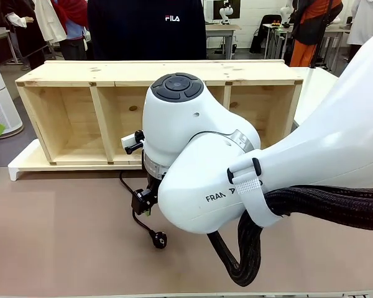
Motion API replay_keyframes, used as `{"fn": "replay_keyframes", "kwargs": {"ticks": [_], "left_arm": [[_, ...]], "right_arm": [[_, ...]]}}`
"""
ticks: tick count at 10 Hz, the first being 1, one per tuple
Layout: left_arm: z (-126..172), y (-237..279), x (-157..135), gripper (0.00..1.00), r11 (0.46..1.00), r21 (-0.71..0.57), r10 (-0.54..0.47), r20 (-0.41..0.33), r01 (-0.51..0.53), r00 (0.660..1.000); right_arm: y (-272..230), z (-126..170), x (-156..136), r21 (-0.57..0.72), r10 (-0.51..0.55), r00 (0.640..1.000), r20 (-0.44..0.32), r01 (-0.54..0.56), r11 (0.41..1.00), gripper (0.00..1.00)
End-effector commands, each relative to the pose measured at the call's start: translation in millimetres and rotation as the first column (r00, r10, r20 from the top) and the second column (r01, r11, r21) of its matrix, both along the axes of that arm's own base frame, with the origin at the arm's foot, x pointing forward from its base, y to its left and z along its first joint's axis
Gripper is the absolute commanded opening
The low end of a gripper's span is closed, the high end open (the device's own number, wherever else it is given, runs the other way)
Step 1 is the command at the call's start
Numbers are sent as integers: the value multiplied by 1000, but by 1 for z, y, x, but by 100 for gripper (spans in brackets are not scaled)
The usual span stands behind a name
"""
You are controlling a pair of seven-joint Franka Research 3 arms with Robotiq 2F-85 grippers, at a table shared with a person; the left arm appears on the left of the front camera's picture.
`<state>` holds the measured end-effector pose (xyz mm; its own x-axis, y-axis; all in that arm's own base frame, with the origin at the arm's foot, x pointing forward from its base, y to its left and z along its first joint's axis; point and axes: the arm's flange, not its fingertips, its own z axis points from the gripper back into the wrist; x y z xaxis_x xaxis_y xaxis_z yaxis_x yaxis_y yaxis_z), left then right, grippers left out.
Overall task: Perform cable management.
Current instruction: When the cord part of the Power Cable appears at the lower middle area of the table and stops, grasp the cord part of the Power Cable.
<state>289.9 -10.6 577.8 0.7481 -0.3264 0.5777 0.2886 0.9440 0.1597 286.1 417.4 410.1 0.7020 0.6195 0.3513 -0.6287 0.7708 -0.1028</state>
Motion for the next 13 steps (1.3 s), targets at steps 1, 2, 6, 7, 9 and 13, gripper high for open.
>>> {"fn": "replay_keyframes", "kwargs": {"ticks": [1,2,6,7,9,13], "left_arm": [[0,0,0,100,1000,-11,12,3,-12,1000],[0,0,0,100,1000,-11,12,3,-12,1000],[0,0,0,100,1000,-11,12,3,-12,1000],[0,0,0,100,1000,-11,12,3,-12,1000],[0,0,0,100,1000,-11,12,3,-12,1000],[0,0,0,100,1000,-11,12,3,-12,1000]], "right_arm": [[0,0,-2,-5,1,1000,5,-1,1000,100],[0,0,-2,-5,1,1000,5,-1,1000,100],[41,-34,26,3,76,993,-86,-76,997,100],[53,-48,30,8,95,987,-133,-94,996,100],[62,-67,30,22,116,974,-192,-114,993,100],[67,-88,26,-11,128,956,-264,-136,991,100]]}}
